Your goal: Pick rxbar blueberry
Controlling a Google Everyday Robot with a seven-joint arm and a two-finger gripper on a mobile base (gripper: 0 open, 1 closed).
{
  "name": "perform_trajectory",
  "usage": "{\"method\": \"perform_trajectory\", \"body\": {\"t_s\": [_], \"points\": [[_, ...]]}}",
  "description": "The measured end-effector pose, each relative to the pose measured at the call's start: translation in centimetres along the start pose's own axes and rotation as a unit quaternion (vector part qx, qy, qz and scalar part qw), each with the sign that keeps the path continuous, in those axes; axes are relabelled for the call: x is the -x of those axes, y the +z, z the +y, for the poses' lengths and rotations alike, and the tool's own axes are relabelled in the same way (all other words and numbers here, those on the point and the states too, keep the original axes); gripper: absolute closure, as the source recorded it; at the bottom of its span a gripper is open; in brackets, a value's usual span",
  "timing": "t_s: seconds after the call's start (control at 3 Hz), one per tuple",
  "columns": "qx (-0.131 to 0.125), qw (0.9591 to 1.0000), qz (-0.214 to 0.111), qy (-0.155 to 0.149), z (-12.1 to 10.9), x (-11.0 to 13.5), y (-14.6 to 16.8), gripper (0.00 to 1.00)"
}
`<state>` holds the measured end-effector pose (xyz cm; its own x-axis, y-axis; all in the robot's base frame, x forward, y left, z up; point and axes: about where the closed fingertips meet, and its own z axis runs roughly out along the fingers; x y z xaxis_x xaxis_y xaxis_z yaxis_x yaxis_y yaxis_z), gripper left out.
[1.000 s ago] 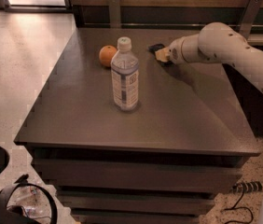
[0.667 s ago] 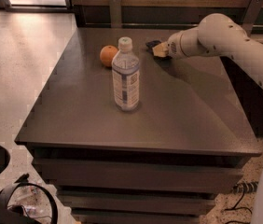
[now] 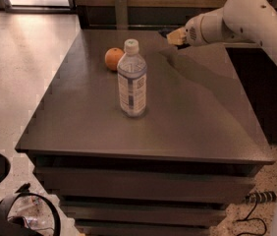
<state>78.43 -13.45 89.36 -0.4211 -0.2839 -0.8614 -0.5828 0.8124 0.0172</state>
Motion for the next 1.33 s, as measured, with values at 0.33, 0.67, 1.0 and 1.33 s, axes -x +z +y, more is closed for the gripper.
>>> {"method": "perform_trajectory", "body": {"t_s": [0.33, 0.67, 1.0, 1.33], "points": [[0.013, 0.9997, -0.015, -0.011, 0.1, 2.2, -1.5, 1.00], [0.028, 0.9987, -0.032, -0.028, 0.6, 4.6, -2.9, 1.00], [0.041, 0.9970, -0.050, -0.043, 1.1, 6.4, -3.8, 1.00], [0.054, 0.9947, -0.067, -0.056, 1.6, 7.6, -4.5, 1.00]]}}
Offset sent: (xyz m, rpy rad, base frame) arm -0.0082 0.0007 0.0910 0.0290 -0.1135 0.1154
